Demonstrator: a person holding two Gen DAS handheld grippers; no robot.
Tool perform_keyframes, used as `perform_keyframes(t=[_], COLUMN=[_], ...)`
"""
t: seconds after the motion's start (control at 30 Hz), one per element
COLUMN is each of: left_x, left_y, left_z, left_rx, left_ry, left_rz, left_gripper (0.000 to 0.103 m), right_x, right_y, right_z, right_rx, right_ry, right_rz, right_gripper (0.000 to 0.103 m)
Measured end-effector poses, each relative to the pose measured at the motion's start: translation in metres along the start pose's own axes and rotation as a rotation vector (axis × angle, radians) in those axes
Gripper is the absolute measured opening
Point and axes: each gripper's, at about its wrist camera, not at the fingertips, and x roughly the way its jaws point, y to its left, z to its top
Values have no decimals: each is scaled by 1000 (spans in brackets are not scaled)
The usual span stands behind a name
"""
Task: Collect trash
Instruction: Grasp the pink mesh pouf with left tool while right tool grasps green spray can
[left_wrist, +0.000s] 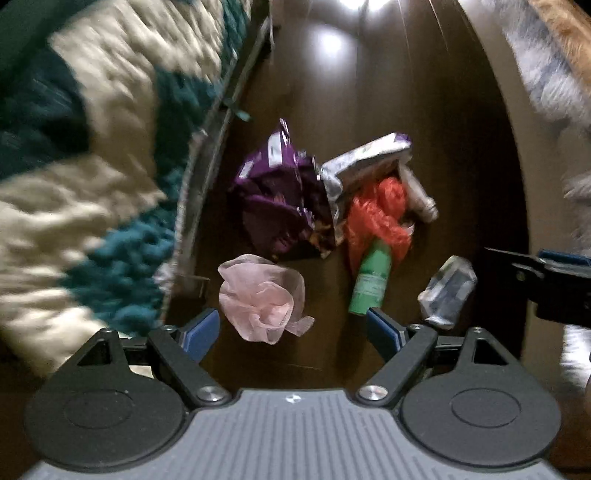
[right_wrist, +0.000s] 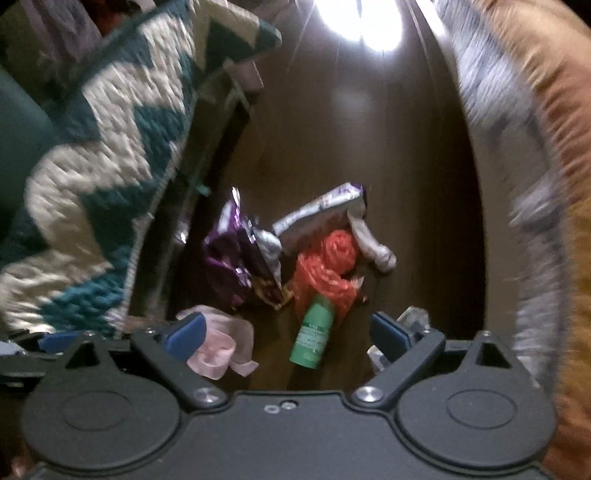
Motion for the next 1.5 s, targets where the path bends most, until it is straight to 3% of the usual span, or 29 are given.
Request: perform_keyframes(t=[0.1, 0.33, 0.53, 0.73, 1.03, 1.1, 1.17, 1.2, 1.27, 1.5], left_x=[42, 134, 188, 227, 252, 253, 252, 251, 248, 229], left_y=[-4, 13, 27, 25, 22, 23, 24, 24, 27, 30], left_z=[-5, -12, -16, -21, -18, -17, -18, -16, -15, -12], left_rx=[14, -59, -98, -85, -89, -87, -95, -103, -118, -120], left_ry=[15, 77, 114, 154, 179, 180, 191, 193, 190, 181], left_rz=[25, 65, 65, 33, 40, 49, 69, 73, 87, 94], left_gripper=[86, 86, 86, 86, 85, 81, 66, 62, 46, 28], right_x=[46, 140, 202, 243, 267, 271, 273, 272, 270, 241], right_y=[-4, -18, -25, -34, -34, -36, -37, -37, -35, -31], right_z=[-7, -20, -33, -44, -50, -52, -54, -55, -56, -56], right_rx=[4, 52, 68, 164, 212, 229, 261, 274, 275, 216], right_ry=[29, 124, 172, 206, 219, 233, 243, 244, 239, 242], right_rz=[-5, -4, -18, -27, -46, -47, -38, -30, -25, 10], right_gripper=[93, 84, 80, 77, 66, 60, 51, 51, 50, 49])
